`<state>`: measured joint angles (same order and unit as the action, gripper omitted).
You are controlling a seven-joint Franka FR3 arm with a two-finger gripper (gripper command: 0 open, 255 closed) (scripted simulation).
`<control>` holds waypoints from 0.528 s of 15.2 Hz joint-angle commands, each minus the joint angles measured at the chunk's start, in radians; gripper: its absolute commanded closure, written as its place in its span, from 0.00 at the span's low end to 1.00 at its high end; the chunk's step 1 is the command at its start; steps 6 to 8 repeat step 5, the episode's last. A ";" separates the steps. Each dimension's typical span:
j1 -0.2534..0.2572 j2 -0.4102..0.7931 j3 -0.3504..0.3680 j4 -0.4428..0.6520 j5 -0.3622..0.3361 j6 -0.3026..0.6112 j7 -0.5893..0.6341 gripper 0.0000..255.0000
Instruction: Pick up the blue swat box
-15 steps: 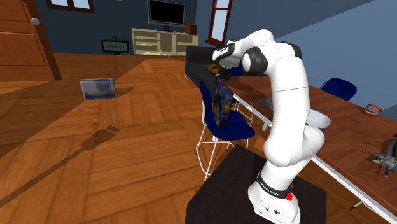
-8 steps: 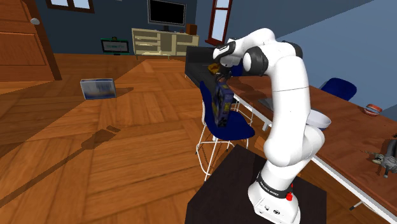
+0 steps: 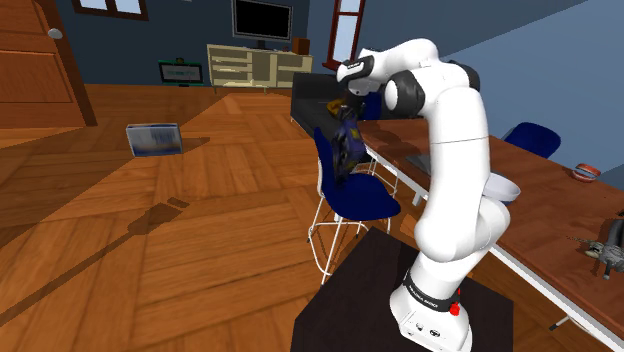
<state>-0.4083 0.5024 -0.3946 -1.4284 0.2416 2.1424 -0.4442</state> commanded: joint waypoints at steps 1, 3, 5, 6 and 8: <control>-0.003 -0.004 -0.002 0.027 -0.002 -0.024 0.002 1.00; -0.005 -0.008 -0.004 0.049 -0.005 -0.049 0.005 1.00; -0.005 -0.008 -0.004 0.051 -0.005 -0.051 0.005 1.00; -0.005 -0.008 -0.004 0.051 -0.005 -0.051 0.005 1.00; -0.005 -0.008 -0.004 0.051 -0.005 -0.051 0.005 1.00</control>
